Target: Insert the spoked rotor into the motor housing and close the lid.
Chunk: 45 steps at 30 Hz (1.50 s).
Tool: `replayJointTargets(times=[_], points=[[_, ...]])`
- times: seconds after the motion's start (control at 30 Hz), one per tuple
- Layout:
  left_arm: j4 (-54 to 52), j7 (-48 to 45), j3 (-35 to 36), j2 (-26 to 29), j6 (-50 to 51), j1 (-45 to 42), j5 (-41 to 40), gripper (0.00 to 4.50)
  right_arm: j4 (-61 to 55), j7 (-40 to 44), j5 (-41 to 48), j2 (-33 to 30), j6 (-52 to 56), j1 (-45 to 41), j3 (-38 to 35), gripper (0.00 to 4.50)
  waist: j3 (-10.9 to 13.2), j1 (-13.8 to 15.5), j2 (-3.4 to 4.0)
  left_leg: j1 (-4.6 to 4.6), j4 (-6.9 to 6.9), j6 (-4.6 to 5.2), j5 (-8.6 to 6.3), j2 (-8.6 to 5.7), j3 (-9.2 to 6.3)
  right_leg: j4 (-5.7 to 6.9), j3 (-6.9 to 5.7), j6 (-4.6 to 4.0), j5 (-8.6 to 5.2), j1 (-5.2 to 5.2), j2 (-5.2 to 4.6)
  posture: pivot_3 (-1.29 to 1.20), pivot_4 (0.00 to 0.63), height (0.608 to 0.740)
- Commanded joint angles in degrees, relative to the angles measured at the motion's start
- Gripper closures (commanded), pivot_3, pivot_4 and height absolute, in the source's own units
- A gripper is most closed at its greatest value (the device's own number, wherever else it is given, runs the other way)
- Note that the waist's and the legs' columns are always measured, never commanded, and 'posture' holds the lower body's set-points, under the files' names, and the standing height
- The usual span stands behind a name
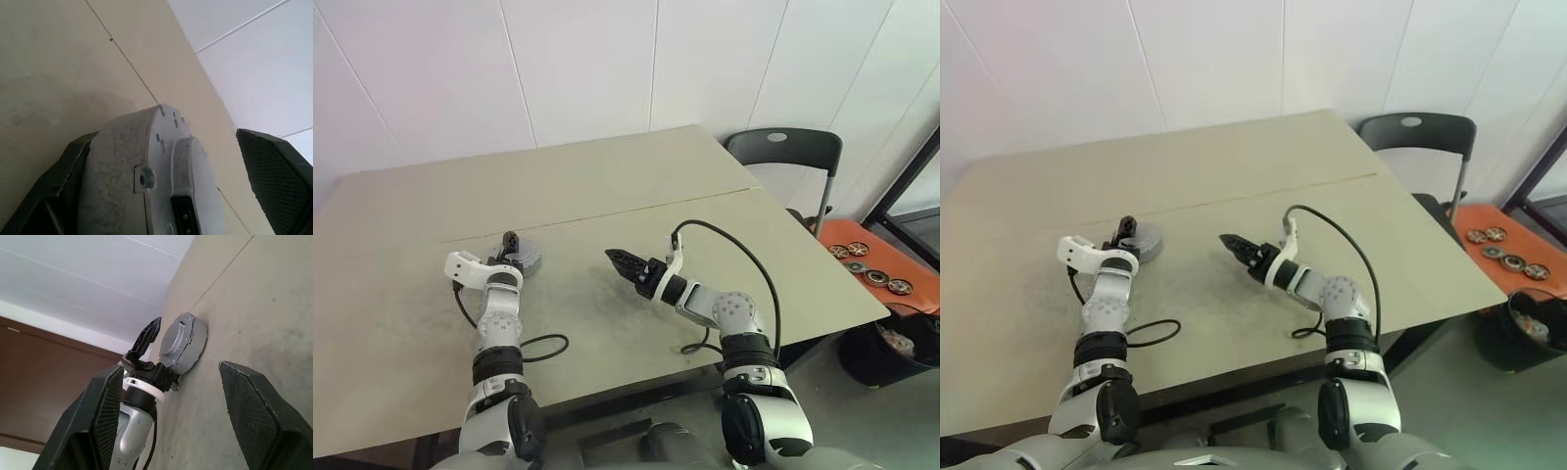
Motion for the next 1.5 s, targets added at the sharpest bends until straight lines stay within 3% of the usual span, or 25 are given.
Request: replayJointTargets(times=[0.03, 0.3, 0.43, 0.67, 0.87, 0.97, 1.03, 1.3, 1.43, 1.5], points=[[0.9, 7.9, 1.2, 2.5, -4.7, 2.2, 6.4, 0.04, -0.1, 1.1, 0.3, 0.2, -0.5, -1.2, 0.3, 1.27, 0.0, -0.5, 0.0, 0.0, -0.01, 0.0, 0.0, 0.0, 0.0, 0.0, 0.02, 0.0, 0.0, 0.01, 0.0, 0.0, 0.0, 0.74], [0.1, 14.9, -0.5, 4.2, -6.1, 4.2, 13.2, 0.04, -0.2, 1.5, 0.0, 0.2, -0.6, -1.1, 0.5, 1.27, 0.0, -1.8, 0.05, 0.02, -0.08, 0.0, 0.0, 0.05, 0.03, 0.06, 0.1, 0.0, 0.0, 0.02, 0.07, 0.0, 0.0, 0.74], [-3.5, 13.9, -2.5, 4.9, -6.5, 5.7, 16.0, 0.04, -1.5, 2.4, -1.3, -0.3, -2.2, -0.9, 1.7, 1.27, 0.0, -1.9, 0.06, -0.01, -0.07, 0.0, 0.0, 0.04, 0.07, 0.04, 0.13, 0.0, 0.0, 0.0, 0.05, 0.0, 0.0, 0.74], [-14.8, -8.7, -10.0, 7.8, -7.5, 9.3, 14.4, 0.04, -10.3, 6.0, -13.7, -3.7, -19.9, 0.3, 11.3, 1.27, 0.1, -0.1, -0.06, -0.17, 0.01, -0.2, 0.11, -0.04, 0.01, -0.01, 0.03, 0.01, 0.01, -0.34, -0.06, 0.0, 0.0, 0.74], [-23.9, -27.0, -18.8, 14.8, -5.8, 15.8, 16.3, 0.04, -12.1, 7.9, -23.9, -8.5, -33.7, -0.9, 17.5, 1.27, 0.1, 0.2, -0.04, -0.16, -0.07, -0.5, 0.19, -0.06, 0.05, -0.11, 0.04, 0.01, 0.01, -0.3, -0.15, 0.0, 0.0, 0.74], [-27.6, -33.1, -21.1, 17.1, -5.4, 20.2, 15.9, 0.0, -12.4, 11.7, -27.5, -11.9, -40.1, 0.0, 20.1, 0.65, 0.1, 0.0, -0.01, -0.13, -0.07, -0.51, 0.2, -0.05, 0.06, -0.1, 0.06, 0.0, 0.0, -0.3, -0.16, 0.0, 0.0, 0.74], [-30.1, -35.8, -21.4, 17.9, -4.9, 23.5, 14.7, 0.0, -12.7, 14.2, -29.4, -14.3, -43.8, 1.4, 21.6, 0.04, 0.1, 0.0, -0.01, -0.12, -0.08, -0.51, 0.19, -0.04, 0.04, -0.09, 0.05, 0.0, 0.0, -0.3, -0.15, 0.0, 0.0, 0.74], [-40.6, -42.4, -23.6, 21.7, -4.0, 38.8, 16.8, 0.0, -11.6, 19.1, -30.8, -18.4, -49.0, 6.7, 22.1, 0.04, 0.2, 0.1, 0.01, -0.04, -0.05, -0.49, 0.19, 0.01, 0.04, -0.07, 0.07, -0.12, -0.08, -0.25, -0.17, 0.0, 0.0, 0.74], [-41.5, -40.5, -25.1, 20.7, -9.6, 40.5, 22.8, 0.0, -9.6, 20.6, -31.7, -18.2, -53.3, 6.4, 22.4, 0.04, 0.3, 0.4, 0.02, 0.0, 0.04, -0.51, 0.2, -0.03, 0.05, -0.06, 0.07, -0.24, -0.14, -0.18, -0.22, 0.0, 0.0, 0.74], [-42.0, -41.1, -25.1, 19.8, -8.8, 39.9, 20.5, 0.0, -8.8, 22.5, -30.8, -17.9, -52.1, 5.3, 22.6, 0.04, 0.4, 0.8, -0.01, 0.08, 0.06, -0.52, 0.2, -0.05, 0.06, -0.07, 0.06, -0.26, -0.15, -0.08, -0.24, 0.0, 0.0, 0.74]])
